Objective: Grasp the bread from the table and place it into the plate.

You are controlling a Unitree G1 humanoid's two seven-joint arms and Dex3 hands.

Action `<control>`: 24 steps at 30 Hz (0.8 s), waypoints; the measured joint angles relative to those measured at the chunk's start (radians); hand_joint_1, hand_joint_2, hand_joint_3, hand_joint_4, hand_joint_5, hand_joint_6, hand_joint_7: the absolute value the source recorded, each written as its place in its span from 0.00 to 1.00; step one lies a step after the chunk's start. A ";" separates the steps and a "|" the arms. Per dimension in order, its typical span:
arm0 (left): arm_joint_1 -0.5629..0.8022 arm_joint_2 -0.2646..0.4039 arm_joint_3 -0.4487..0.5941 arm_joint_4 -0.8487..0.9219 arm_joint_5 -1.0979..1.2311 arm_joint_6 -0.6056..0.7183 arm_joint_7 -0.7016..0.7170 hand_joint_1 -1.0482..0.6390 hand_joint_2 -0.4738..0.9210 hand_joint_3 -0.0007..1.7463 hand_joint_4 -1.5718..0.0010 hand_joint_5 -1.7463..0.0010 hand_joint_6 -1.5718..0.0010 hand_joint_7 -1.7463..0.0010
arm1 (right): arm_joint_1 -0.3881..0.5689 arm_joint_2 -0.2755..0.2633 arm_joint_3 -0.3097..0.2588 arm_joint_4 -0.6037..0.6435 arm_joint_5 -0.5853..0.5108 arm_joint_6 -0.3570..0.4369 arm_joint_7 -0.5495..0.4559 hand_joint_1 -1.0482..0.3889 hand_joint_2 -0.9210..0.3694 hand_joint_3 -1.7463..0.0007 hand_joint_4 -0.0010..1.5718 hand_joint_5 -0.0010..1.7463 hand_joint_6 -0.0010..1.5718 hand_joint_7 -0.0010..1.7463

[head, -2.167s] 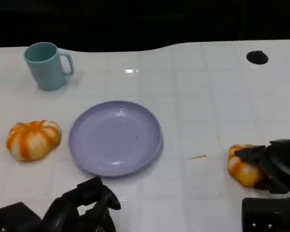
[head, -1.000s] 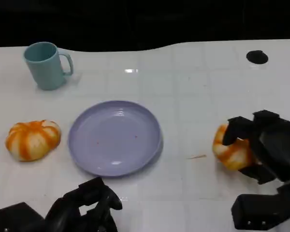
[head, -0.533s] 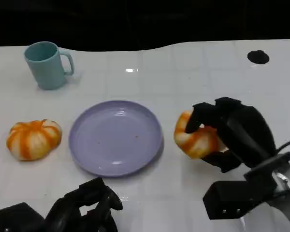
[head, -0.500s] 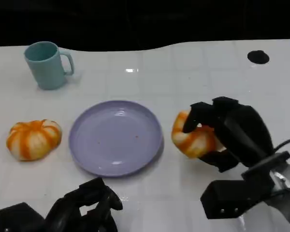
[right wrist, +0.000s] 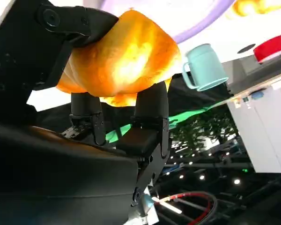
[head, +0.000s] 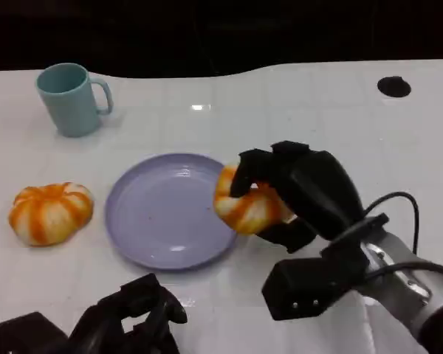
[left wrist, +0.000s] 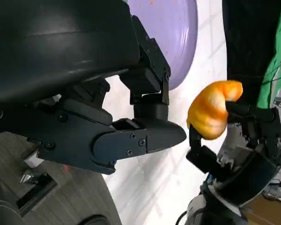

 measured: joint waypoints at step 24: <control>0.020 0.000 -0.005 -0.024 0.003 0.019 0.018 0.21 1.00 0.30 0.48 0.00 0.55 0.16 | -0.193 0.162 0.088 0.190 -0.003 0.145 0.161 0.42 0.01 0.92 0.16 0.19 0.36 0.01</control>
